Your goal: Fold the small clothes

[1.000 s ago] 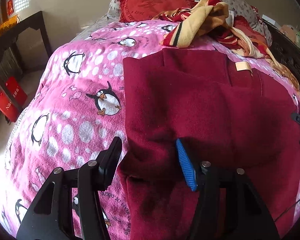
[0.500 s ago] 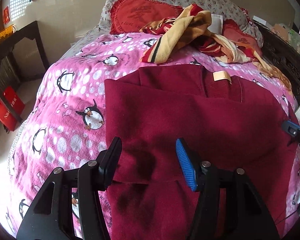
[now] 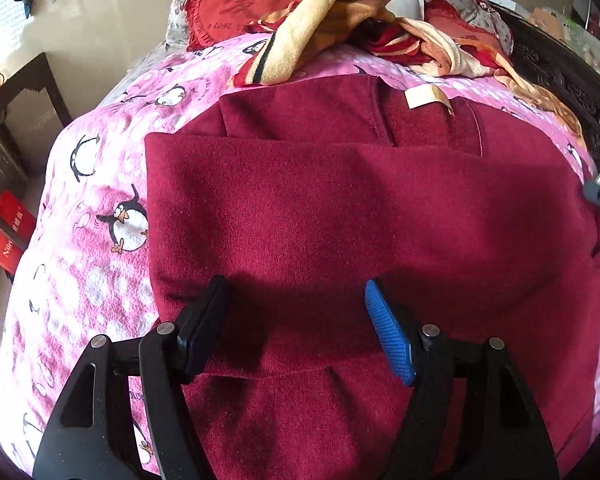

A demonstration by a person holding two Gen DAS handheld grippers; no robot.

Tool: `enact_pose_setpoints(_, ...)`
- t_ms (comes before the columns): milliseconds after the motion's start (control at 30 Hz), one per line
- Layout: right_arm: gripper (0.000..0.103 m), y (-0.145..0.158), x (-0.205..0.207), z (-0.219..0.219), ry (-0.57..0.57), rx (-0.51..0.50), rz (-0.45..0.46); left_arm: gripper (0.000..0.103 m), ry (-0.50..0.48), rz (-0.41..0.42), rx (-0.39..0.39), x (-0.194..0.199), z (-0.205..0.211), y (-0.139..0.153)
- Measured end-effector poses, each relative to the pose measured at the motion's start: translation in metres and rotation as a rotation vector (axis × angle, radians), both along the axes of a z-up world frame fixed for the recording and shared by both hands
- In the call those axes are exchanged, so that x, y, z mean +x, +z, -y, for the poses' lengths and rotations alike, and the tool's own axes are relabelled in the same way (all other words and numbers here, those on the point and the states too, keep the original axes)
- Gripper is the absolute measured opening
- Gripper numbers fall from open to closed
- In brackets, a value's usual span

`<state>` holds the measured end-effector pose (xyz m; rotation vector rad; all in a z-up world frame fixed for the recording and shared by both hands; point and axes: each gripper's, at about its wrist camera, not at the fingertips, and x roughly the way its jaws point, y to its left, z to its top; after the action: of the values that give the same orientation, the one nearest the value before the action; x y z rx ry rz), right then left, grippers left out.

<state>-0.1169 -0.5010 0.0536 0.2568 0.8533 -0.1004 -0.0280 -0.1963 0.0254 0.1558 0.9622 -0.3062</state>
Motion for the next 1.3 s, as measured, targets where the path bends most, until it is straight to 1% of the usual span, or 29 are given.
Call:
enact_pose_setpoints(33,0.036,0.007,-0.001,0.012,-0.031,-0.006,0.012,0.071,0.005,0.000,-0.016,0.000,-0.002,0.001)
enact_pose_setpoints(67,0.047,0.012,-0.001,0.028,-0.073,-0.019,0.019,0.071,0.011,-0.001,-0.032,0.001,-0.004,0.002)
enact_pose_setpoints(100,0.049,0.017,0.000,0.047,-0.129,-0.036,0.022,0.070,0.017,-0.003,-0.047,0.001,-0.006,0.002)
enact_pose_setpoints(167,0.049,0.020,0.003,0.079,-0.211,-0.047,0.008,0.070,0.023,-0.006,-0.060,0.001,-0.007,0.004)
enact_pose_setpoints(233,0.049,0.016,0.010,0.110,-0.282,-0.037,-0.039,0.070,0.022,-0.004,-0.055,0.001,-0.006,0.005)
enact_pose_setpoints(333,0.049,0.006,0.020,0.145,-0.355,0.023,-0.091,0.070,0.021,-0.004,-0.037,0.000,-0.005,0.004)
enact_pose_setpoints(433,0.049,-0.007,0.027,0.165,-0.383,0.093,-0.123,0.071,0.022,-0.005,-0.028,0.001,-0.003,0.002)
enact_pose_setpoints(500,0.049,-0.018,0.030,0.174,-0.389,0.116,-0.152,0.071,0.019,-0.004,-0.022,0.002,-0.003,0.001)
enact_pose_setpoints(567,0.048,-0.023,0.027,0.177,-0.387,0.140,-0.130,0.071,0.016,-0.002,-0.020,0.002,-0.003,0.000)
enact_pose_setpoints(633,0.040,-0.023,0.024,0.178,-0.388,0.143,-0.108,0.071,0.014,-0.002,-0.018,0.004,-0.002,-0.001)
enact_pose_setpoints(700,0.027,-0.023,0.018,0.183,-0.391,0.148,-0.089,0.071,0.015,0.000,-0.014,0.004,-0.001,-0.002)
enact_pose_setpoints(767,0.024,-0.023,0.014,0.186,-0.386,0.163,-0.082,0.071,0.015,0.003,-0.009,0.004,0.001,-0.002)
enact_pose_setpoints(867,0.009,-0.017,0.011,0.184,-0.359,0.167,-0.072,0.070,0.016,0.007,-0.005,0.004,0.001,-0.003)
enact_pose_setpoints(967,0.009,-0.008,0.010,0.176,-0.331,0.133,-0.056,0.071,0.016,0.007,0.000,0.004,0.002,-0.003)
enact_pose_setpoints(1133,0.009,0.002,0.005,0.167,-0.301,0.129,-0.026,0.070,0.016,0.008,0.000,0.004,0.002,-0.003)
enact_pose_setpoints(1167,0.005,0.003,0.005,0.165,-0.294,0.132,-0.023,0.071,0.017,0.007,-0.001,0.004,0.001,-0.002)
enact_pose_setpoints(1300,0.005,0.006,0.001,0.158,-0.270,0.139,-0.013,0.071,0.020,0.006,-0.012,0.002,0.000,0.001)
